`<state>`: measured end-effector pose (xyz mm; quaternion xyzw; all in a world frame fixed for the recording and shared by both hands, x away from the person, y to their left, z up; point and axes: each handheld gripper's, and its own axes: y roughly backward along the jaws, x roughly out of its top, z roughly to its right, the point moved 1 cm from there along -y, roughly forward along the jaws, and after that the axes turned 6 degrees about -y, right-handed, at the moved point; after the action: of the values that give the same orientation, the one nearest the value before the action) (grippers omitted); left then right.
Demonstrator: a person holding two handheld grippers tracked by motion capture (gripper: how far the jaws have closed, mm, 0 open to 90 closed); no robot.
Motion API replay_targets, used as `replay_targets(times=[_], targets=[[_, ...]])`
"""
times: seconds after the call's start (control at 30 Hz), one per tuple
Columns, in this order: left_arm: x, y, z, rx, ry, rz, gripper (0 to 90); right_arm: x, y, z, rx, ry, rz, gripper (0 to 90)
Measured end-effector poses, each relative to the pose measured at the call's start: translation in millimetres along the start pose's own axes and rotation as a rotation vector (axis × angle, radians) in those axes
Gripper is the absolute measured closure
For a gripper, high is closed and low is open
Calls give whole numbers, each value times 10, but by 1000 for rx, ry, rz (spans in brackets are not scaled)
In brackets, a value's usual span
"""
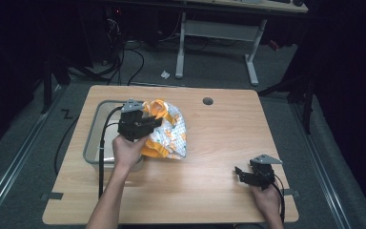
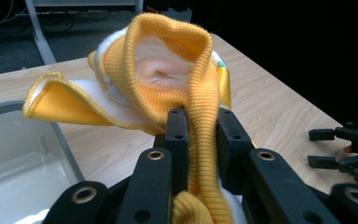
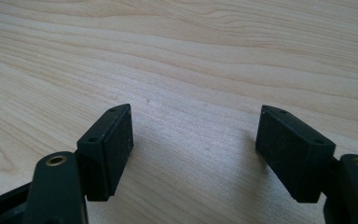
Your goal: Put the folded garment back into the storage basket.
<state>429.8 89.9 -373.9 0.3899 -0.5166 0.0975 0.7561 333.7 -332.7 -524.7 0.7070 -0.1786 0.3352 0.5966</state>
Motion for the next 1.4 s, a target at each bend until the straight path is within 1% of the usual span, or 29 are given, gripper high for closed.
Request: replay_targets(times=[0.13, 0.3, 0.53, 0.63, 0.83, 1.0, 1.13, 1.17, 1.23, 1.4], targets=[[-2, 66, -47, 8, 10, 6, 774, 0, 0, 0, 0, 0, 0, 276], [4, 137, -85, 23, 3, 8, 774, 0, 0, -1, 0, -1, 0, 276], [11, 246, -152, 44, 11, 18, 774, 0, 0, -1, 0, -1, 0, 276], [17, 279, -177, 51, 12, 19, 774, 0, 0, -1, 0, -1, 0, 276], [19, 342, -237, 78, 13, 18, 775, 0, 0, 0, 0, 0, 0, 276], [10, 401, -286, 90, 22, 20, 783, 0, 0, -1, 0, -1, 0, 277], [9, 436, -306, 115, 0, 6, 793, 0, 0, 0, 0, 0, 0, 276], [12, 446, -318, 115, 0, 4, 795, 0, 0, 0, 0, 0, 0, 276], [13, 469, -346, 112, 11, 9, 796, 0, 0, 0, 0, 0, 0, 276], [8, 558, -420, 127, 22, 22, 797, 0, 1, 0, 0, 0, -2, 276]])
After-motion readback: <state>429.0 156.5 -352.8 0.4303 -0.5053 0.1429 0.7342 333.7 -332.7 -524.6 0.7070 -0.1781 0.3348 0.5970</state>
